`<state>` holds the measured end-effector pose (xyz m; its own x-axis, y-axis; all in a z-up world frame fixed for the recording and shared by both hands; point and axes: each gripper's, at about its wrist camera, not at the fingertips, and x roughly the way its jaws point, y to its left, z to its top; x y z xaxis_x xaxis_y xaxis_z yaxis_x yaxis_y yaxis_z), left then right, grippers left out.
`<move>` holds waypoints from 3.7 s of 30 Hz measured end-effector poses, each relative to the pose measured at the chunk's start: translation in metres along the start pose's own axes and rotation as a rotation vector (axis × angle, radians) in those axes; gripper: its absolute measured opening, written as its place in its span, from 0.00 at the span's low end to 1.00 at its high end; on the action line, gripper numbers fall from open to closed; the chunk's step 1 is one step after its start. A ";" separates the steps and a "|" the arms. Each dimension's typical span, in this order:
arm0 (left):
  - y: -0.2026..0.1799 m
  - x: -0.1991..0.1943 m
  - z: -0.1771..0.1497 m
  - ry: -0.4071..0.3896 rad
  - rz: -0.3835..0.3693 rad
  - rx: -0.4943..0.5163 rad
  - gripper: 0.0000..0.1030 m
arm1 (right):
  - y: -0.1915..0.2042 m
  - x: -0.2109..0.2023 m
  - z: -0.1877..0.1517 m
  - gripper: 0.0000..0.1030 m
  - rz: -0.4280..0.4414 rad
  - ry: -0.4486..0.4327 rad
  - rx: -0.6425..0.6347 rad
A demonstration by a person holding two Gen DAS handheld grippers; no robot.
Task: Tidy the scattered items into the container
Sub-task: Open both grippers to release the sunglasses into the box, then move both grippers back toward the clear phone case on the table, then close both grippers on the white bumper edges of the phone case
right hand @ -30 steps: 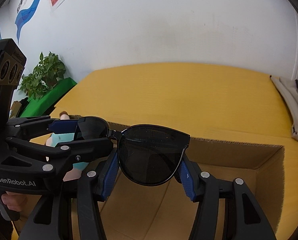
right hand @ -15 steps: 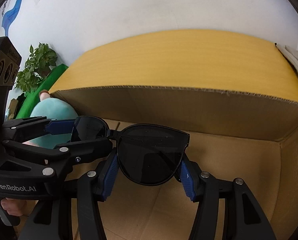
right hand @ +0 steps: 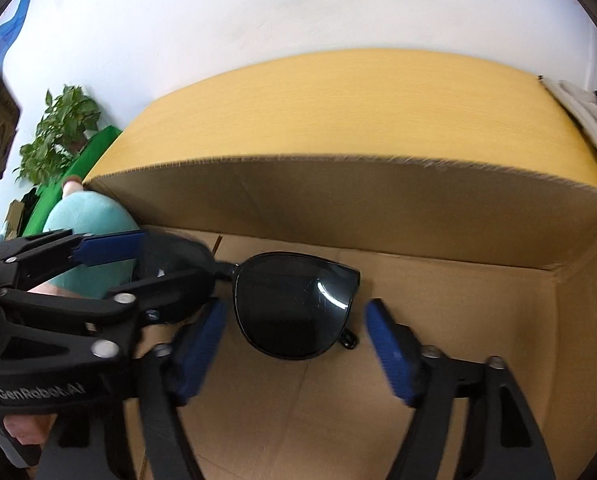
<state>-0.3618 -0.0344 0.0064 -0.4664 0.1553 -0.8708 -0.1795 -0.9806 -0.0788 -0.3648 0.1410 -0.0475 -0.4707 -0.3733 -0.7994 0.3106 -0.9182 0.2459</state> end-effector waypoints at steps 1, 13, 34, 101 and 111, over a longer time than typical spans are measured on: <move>0.000 -0.013 0.000 -0.031 0.002 0.002 0.65 | 0.001 -0.009 0.001 0.81 -0.004 -0.011 -0.005; -0.021 -0.209 -0.090 -0.462 0.050 0.007 0.77 | 0.083 -0.184 -0.056 0.97 -0.111 -0.273 -0.202; -0.062 -0.238 -0.255 -0.503 0.125 -0.050 0.77 | 0.124 -0.247 -0.225 0.99 -0.187 -0.321 -0.168; 0.043 -0.119 -0.336 -0.053 0.072 -0.225 0.08 | 0.165 -0.091 -0.266 0.78 -0.104 0.046 -0.208; 0.046 -0.126 -0.344 -0.051 0.075 -0.237 0.07 | 0.174 -0.088 -0.269 0.21 -0.068 0.063 -0.258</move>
<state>-0.0130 -0.1405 -0.0541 -0.5149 0.0806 -0.8535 0.0632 -0.9893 -0.1315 -0.0468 0.0497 -0.0815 -0.4483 -0.2955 -0.8436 0.4835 -0.8739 0.0492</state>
